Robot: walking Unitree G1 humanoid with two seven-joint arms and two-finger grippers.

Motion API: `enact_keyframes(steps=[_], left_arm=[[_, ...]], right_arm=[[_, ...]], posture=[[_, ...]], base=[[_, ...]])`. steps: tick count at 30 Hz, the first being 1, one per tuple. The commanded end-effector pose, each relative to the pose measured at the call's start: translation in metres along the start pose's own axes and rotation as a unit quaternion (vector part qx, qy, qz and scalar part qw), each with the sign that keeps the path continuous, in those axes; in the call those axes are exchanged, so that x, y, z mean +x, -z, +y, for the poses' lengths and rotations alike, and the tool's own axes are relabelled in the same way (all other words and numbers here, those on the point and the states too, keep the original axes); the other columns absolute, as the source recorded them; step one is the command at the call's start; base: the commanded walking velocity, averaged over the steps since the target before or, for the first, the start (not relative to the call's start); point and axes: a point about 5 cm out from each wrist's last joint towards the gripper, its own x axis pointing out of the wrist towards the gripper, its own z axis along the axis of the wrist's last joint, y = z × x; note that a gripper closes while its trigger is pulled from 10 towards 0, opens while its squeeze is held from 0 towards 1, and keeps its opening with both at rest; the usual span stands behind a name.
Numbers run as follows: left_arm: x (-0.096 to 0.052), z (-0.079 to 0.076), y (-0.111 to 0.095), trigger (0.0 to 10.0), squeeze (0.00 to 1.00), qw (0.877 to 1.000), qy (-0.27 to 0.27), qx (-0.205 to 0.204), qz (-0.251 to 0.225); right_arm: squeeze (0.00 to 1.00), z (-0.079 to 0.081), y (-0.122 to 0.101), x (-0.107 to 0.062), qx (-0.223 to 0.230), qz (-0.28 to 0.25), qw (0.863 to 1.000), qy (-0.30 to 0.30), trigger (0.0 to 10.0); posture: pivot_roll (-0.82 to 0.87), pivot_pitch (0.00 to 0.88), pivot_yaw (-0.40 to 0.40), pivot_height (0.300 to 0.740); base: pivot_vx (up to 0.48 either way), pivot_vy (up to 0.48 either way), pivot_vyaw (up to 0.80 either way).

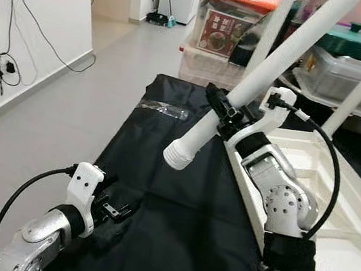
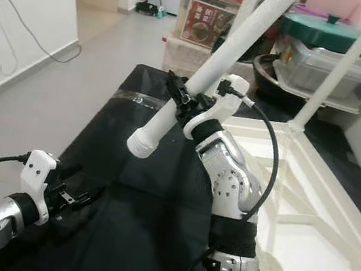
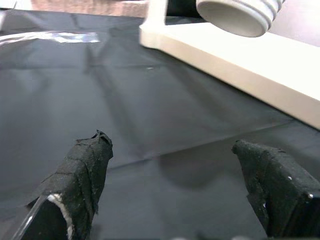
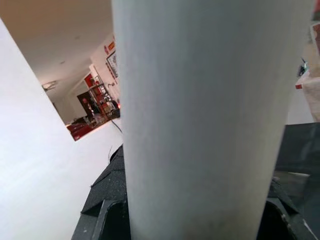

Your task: Building children table

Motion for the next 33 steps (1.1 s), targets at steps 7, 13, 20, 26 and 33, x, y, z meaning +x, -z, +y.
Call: enact_keyframes(steps=[7, 13, 20, 26, 33], left_arm=[[0.0032, -0.0031, -0.0001, 10.0, 0.0, 1.0, -0.001, -0.003, -0.008], [0.0023, -0.005, -0.0015, 10.0, 0.0, 1.0, 0.001, -0.013, -0.015], [0.0027, -0.0048, -0.0028, 10.0, 0.0, 1.0, 0.003, -0.019, -0.02], [0.0035, -0.0056, -0.0027, 10.0, 0.0, 1.0, 0.006, -0.022, -0.021], [0.0027, -0.0037, -0.0041, 10.0, 0.0, 0.999, -0.001, -0.027, -0.028]], right_arm=[[0.0, 0.0009, -0.0013, -0.0062, -0.007, -0.004, 1.0, -0.003, 0.0], [0.0, 0.0011, 0.0, -0.0073, -0.006, 0.0, 1.0, -0.005, 0.0], [0.0, 0.0028, 0.003, -0.0076, -0.004, 0.004, 1.0, -0.007, 0.0], [0.0, 0.0009, 0.0041, -0.0113, -0.005, 0.007, 1.0, -0.001, 0.0], [0.0, -0.0016, 0.0037, -0.0129, -0.013, 0.011, 1.0, 0.0, 0.0]], posture=[[0.09, 0.0, -0.083, 0.74], [0.09, 0.0, -0.086, 0.74], [0.08, 0.0, -0.081, 0.74], [0.08, 0.0, -0.08, 0.74], [0.08, 0.0, -0.081, 0.74]], base=[[0.0, -0.411, 0.0], [0.0, 0.0, 0.0], [-0.204, 0.0, 0.0], [-0.284, 0.0, 0.0], [-0.194, 0.0, 0.0]])
